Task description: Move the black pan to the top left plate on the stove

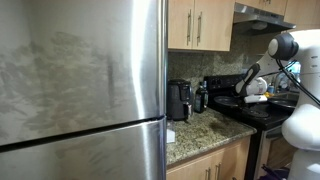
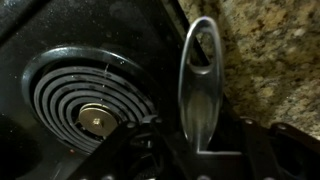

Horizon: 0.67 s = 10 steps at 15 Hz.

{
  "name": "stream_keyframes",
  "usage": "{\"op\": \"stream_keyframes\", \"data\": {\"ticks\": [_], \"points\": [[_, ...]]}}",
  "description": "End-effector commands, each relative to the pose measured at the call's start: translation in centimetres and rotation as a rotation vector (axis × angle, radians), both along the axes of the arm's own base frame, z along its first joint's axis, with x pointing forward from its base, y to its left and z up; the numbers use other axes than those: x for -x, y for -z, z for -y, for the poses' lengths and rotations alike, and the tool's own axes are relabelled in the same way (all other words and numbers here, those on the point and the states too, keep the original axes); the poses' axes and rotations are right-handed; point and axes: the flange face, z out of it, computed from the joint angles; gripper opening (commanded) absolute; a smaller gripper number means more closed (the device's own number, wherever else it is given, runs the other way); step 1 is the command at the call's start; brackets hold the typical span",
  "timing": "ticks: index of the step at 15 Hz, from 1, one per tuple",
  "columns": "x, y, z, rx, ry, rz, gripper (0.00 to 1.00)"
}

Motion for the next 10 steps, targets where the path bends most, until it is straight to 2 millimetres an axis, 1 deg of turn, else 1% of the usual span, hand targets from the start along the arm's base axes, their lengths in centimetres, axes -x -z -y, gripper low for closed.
{"op": "stream_keyframes", "data": {"ticks": [1,3,4,5,6,10], "points": [[-0.2,-1.2,-0.4,-0.018,0.021,0.047,0.16],[-0.3,-2.1,-1.0,-0.05,0.052,0.096,0.01],[-0.6,-2.4,-1.4,-0.057,0.049,0.105,0.0],[-0.7,-2.7,-1.6,-0.067,0.058,0.115,0.04],[-0.9,-2.6,-1.6,-0.071,0.069,0.117,0.05],[-1.2,-1.8,-0.3,-0.041,0.078,0.124,0.05]]}}
